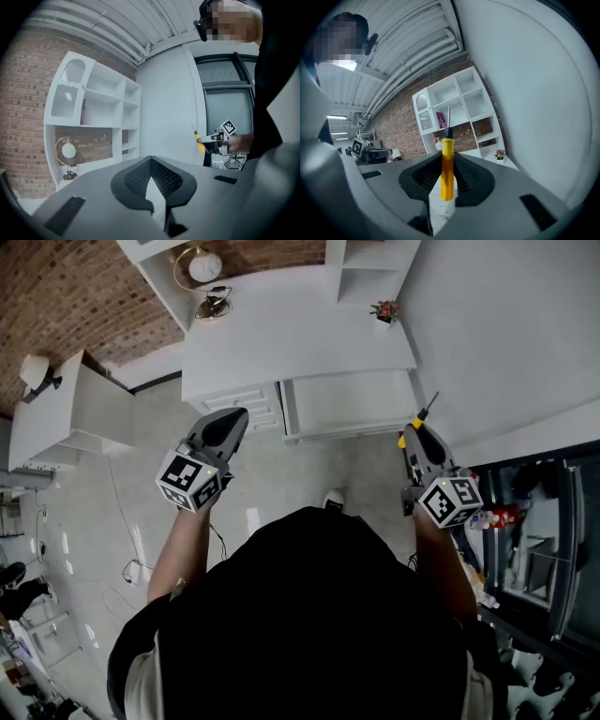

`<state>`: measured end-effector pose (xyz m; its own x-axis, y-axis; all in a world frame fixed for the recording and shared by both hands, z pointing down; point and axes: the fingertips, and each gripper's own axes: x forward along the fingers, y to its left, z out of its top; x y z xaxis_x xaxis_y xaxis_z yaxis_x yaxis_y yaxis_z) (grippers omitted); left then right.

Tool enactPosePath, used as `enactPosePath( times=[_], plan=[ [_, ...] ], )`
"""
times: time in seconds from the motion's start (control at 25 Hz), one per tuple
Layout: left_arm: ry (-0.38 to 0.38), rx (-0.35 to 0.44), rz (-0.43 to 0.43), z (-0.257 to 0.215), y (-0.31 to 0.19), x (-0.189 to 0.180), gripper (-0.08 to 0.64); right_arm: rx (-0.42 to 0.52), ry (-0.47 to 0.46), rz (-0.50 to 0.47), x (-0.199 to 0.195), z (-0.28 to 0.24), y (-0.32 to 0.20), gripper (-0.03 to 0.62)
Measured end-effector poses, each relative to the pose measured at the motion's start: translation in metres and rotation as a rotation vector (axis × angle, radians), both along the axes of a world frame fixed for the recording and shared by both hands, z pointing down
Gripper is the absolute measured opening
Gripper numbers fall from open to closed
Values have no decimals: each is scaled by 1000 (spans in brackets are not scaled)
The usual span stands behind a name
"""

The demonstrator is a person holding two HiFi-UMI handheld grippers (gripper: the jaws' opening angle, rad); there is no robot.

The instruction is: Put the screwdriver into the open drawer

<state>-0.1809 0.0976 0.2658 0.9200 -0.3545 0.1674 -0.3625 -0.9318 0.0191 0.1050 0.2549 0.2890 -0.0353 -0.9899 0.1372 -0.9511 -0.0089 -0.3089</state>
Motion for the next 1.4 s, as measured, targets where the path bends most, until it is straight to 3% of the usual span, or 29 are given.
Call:
enactPosePath(
  times=[0.72, 1.08, 1.4],
  plan=[
    [-3, -26, -87, 9, -63, 114, 14, -31, -5, -112, 120, 20, -92, 87],
    [-17, -28, -152, 13, -78, 141, 14, -44, -24, -174, 152, 37, -124, 87],
    [-26, -35, -188, 12, -85, 136, 15, -57, -36, -198, 156, 45, -141, 87]
  ],
)
